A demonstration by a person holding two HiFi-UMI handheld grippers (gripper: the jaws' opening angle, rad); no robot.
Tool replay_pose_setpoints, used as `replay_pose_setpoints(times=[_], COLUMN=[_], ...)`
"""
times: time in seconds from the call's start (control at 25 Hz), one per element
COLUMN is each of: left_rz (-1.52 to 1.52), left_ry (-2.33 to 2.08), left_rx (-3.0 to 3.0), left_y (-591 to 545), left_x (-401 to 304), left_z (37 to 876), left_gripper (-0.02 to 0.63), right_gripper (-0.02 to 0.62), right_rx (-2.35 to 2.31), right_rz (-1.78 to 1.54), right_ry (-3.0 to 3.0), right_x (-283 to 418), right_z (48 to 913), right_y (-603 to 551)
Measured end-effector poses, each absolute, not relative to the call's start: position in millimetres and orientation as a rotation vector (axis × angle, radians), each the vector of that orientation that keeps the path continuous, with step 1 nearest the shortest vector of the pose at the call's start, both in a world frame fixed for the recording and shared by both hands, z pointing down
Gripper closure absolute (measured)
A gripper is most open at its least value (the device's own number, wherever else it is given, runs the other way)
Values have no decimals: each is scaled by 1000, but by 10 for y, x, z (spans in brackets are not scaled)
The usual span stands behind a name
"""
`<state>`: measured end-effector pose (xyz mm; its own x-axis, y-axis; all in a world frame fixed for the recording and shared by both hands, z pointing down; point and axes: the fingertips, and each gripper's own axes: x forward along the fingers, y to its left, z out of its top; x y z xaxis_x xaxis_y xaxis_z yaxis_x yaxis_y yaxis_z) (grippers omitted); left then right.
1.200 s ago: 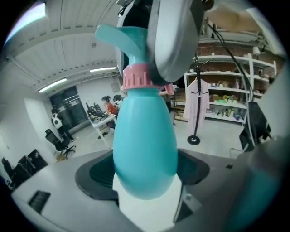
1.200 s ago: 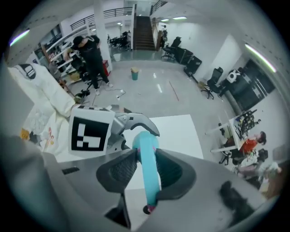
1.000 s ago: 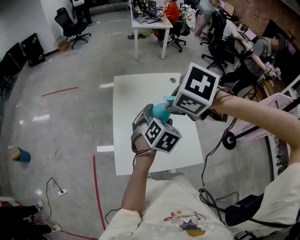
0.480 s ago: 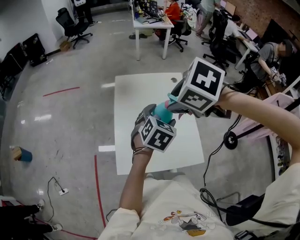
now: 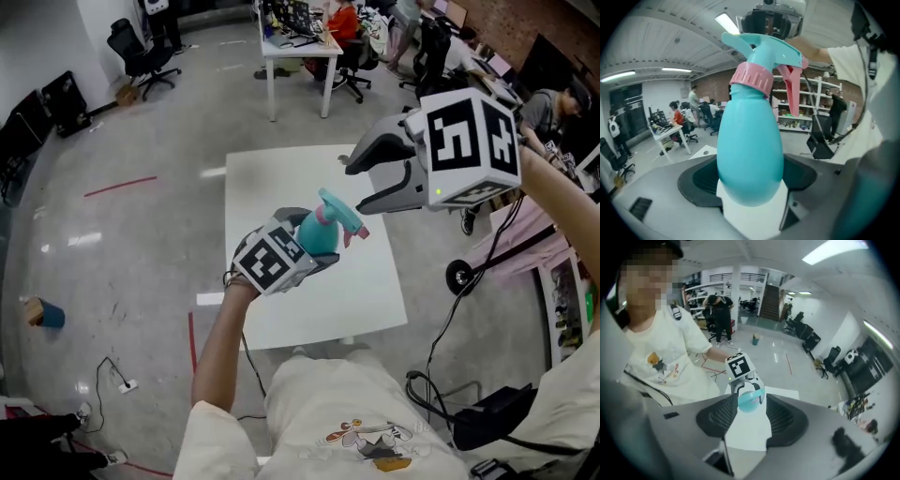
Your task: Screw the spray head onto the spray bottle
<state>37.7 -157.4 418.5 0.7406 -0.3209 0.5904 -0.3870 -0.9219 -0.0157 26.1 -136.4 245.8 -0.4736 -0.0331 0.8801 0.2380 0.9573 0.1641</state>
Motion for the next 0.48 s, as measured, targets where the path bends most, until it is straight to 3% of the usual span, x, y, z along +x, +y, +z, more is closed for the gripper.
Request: replay_pose_setpoints(times=[0.2, 0.48], left_rz=[1013, 1061], left_ry=[-161, 147], left_rx=[2918, 2941], left_y=[-1166, -866], left_x=[387, 597], left_z=[4249, 4207], left_gripper=[220, 220], right_gripper=[407, 407], right_rx=[-338, -526], right_rz=[-670, -863], right_ry=[-1820, -1682], right_x=[399, 411], right_z=[2653, 2874], right_y=[-1203, -925])
